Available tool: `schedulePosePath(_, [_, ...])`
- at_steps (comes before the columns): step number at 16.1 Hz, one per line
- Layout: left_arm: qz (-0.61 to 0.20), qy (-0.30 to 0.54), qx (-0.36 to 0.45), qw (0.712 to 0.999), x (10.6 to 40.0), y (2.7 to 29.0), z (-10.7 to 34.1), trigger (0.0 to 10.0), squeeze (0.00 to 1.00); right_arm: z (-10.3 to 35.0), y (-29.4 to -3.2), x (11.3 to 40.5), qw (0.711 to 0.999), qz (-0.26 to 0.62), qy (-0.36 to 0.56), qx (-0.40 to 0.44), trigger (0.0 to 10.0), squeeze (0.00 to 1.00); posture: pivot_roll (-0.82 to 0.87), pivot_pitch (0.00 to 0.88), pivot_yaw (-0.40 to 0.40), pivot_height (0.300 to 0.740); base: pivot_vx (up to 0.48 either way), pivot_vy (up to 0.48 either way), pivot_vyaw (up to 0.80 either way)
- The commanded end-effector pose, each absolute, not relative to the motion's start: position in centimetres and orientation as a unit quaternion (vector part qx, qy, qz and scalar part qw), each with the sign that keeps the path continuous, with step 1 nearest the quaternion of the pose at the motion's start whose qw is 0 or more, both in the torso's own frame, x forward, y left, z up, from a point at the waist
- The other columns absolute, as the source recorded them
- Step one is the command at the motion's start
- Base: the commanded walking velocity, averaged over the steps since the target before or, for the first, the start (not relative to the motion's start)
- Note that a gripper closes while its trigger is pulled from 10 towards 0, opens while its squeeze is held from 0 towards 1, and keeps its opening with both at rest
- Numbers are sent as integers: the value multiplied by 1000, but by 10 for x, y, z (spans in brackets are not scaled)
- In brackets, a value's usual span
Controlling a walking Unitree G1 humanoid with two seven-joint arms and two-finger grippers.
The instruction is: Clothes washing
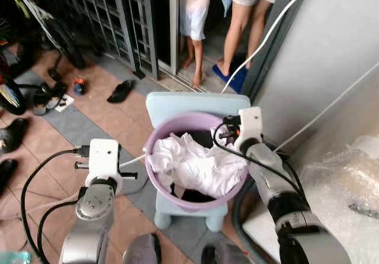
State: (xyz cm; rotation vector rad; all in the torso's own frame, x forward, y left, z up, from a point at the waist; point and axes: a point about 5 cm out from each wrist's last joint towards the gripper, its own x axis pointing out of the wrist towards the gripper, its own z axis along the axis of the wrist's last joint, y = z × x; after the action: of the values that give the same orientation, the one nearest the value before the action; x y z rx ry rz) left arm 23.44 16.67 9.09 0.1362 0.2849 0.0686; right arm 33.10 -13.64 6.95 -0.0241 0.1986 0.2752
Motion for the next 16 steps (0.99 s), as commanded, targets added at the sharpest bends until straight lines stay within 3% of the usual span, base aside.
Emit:
schedulePosePath(1, [21, 146, 71, 986, 235, 164, 88, 10000, 0, 61, -135, 324, 981, 152, 113, -31, 10000, 0, 65, 0, 9, 740, 0, 0, 0])
schedulePosePath(2, [7, 144, 78, 987, 236, 161, 87, 10000, 0, 48, -134, 315, 975, 157, 152, -44, 10000, 1000, 57, 0, 18, 740, 0, 0, 0])
schedulePosePath(6, [3, 140, 73, 987, 237, 160, 88, 10000, 0, 37, -128, 317, 942, 214, 238, -100, 10000, 1000, 63, 0, 15, 740, 0, 0, 0])
schedulePosePath(10, [-42, 159, 77, 983, 218, 148, 88, 10000, 0, 31, -116, 314, 908, 289, 253, -168, 10000, 1000, 90, 65, -3, 740, 0, 0, 0])
schedulePosePath(16, [16, 191, 90, 977, 184, 170, 84, 10000, 0, 23, -123, 317, 875, 274, 255, -306, 10000, 1000, 160, 171, -20, 740, 0, 0, 0])
